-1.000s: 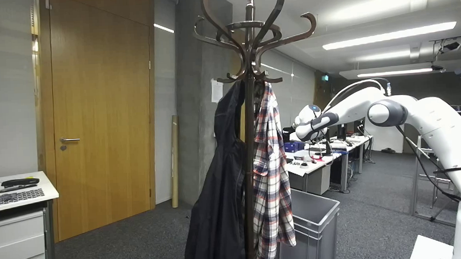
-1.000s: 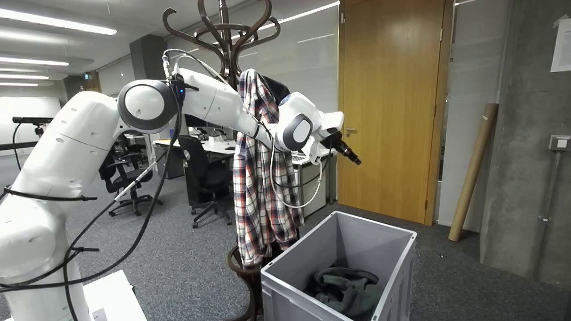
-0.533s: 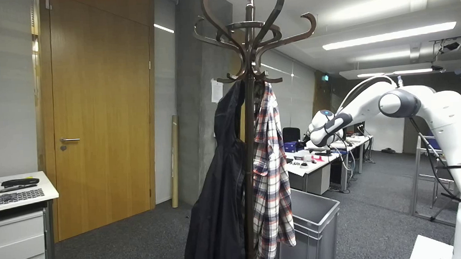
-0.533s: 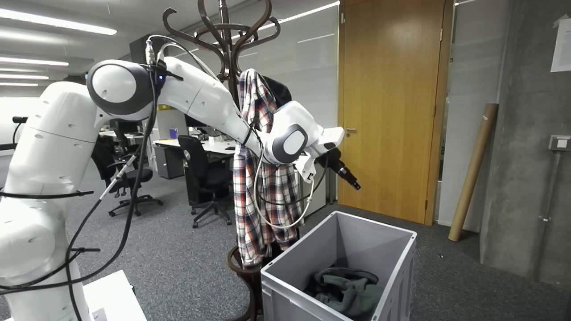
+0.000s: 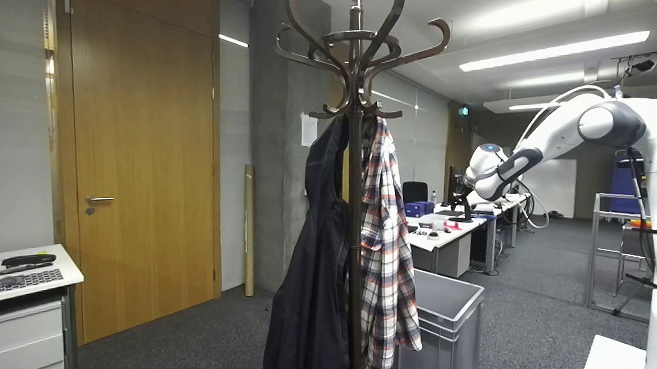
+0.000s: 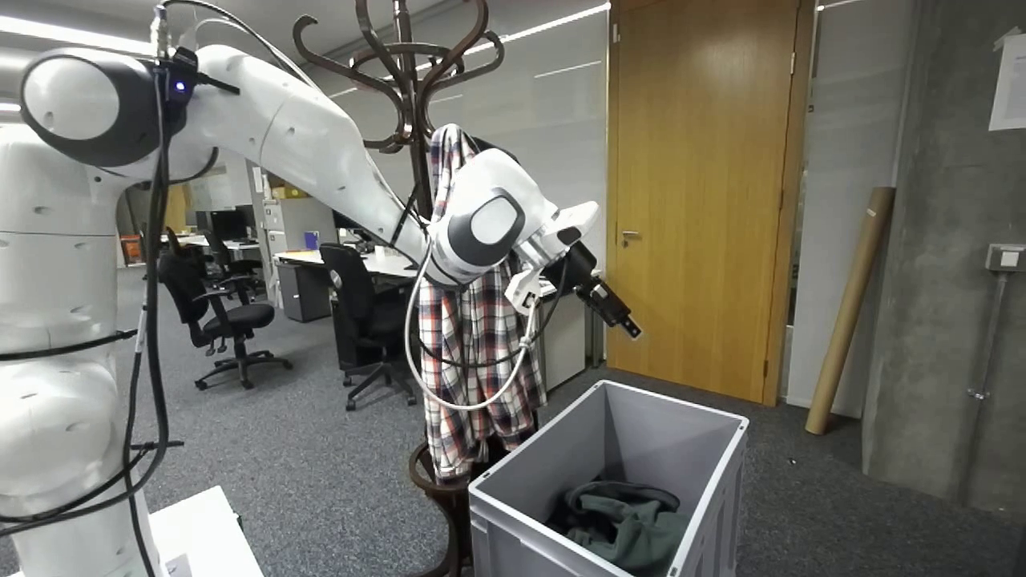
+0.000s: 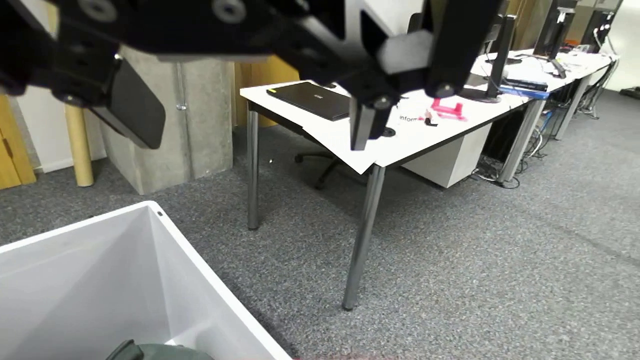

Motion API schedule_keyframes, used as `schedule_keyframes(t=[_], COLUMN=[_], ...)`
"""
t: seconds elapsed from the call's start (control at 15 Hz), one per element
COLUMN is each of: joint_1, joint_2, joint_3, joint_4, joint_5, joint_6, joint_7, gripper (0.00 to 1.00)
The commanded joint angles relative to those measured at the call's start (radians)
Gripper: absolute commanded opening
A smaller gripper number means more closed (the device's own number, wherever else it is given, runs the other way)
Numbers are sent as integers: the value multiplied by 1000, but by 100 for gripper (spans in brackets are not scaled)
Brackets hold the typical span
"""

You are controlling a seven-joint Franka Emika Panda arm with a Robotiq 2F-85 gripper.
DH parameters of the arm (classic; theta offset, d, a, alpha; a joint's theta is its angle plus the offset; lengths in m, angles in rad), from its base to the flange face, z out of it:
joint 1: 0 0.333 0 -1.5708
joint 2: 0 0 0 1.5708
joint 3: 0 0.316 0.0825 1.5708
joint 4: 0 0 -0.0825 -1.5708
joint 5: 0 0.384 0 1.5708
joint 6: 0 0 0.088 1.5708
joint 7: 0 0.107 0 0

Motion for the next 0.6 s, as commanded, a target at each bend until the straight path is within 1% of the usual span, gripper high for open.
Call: schedule_keyframes(t=[0.0,0.13,0.2,0.27,0.4,0.53], joint_1=[56,46,43,-81,-129,-180], joint_2=[-217,-304,-340,-367,-412,-442], joint_3=[-41,-13,-3,124,181,229], joint_4=[-136,-185,-208,-230,-265,-294], joint_5=[-230,-325,-343,-334,-323,-326], joint_6=[-117,-182,-204,-216,-226,-200], joint_7=[96,92,59,15,-55,-122], gripper=[100,100,100,100,100,100])
